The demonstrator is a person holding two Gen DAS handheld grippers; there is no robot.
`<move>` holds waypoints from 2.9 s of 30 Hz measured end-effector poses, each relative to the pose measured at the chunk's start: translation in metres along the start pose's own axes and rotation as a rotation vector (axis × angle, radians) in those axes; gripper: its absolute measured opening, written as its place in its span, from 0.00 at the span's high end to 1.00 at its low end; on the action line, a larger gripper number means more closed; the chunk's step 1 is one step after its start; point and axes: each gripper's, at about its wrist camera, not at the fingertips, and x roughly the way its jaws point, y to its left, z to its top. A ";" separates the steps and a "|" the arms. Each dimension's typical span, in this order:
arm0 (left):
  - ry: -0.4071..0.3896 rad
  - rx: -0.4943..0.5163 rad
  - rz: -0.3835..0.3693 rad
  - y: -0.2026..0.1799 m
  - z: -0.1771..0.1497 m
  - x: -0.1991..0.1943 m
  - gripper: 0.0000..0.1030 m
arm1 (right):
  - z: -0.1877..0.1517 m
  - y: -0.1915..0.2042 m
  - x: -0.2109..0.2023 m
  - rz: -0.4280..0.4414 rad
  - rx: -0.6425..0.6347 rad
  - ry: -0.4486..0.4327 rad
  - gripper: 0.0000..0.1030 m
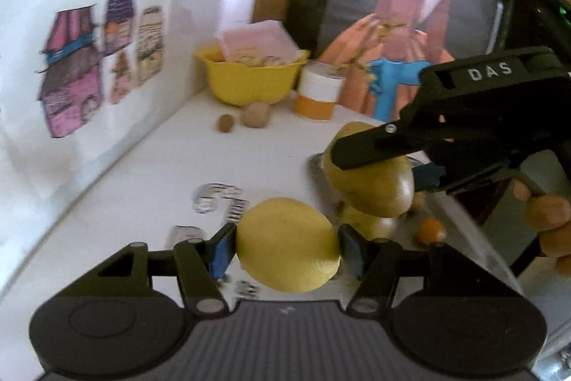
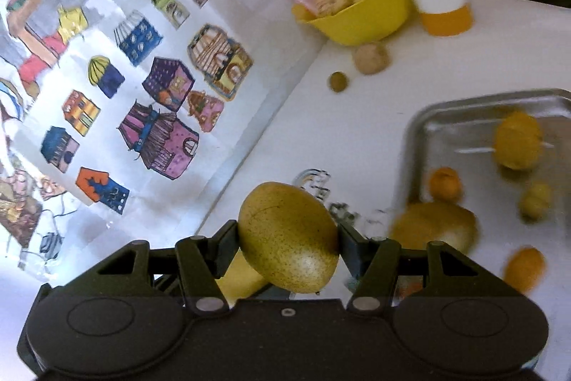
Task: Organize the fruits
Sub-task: 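Carry the pear and the lemon over the steel tray, then lower both fruits into the tray and open both tools, then withdraw both tools from the tray toward the remaining brown fruits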
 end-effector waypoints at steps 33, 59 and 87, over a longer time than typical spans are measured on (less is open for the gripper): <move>0.106 0.090 -0.130 -0.083 -0.040 0.036 0.36 | -0.084 -0.100 -0.054 -0.270 -0.019 -0.159 0.41; 0.051 0.101 -0.146 -0.075 -0.049 0.011 0.10 | -0.114 -0.091 -0.064 -0.286 -0.084 -0.296 0.27; 0.082 -0.002 -0.016 0.012 -0.067 -0.083 0.01 | -0.224 0.007 -0.088 -0.430 -0.263 -0.235 0.01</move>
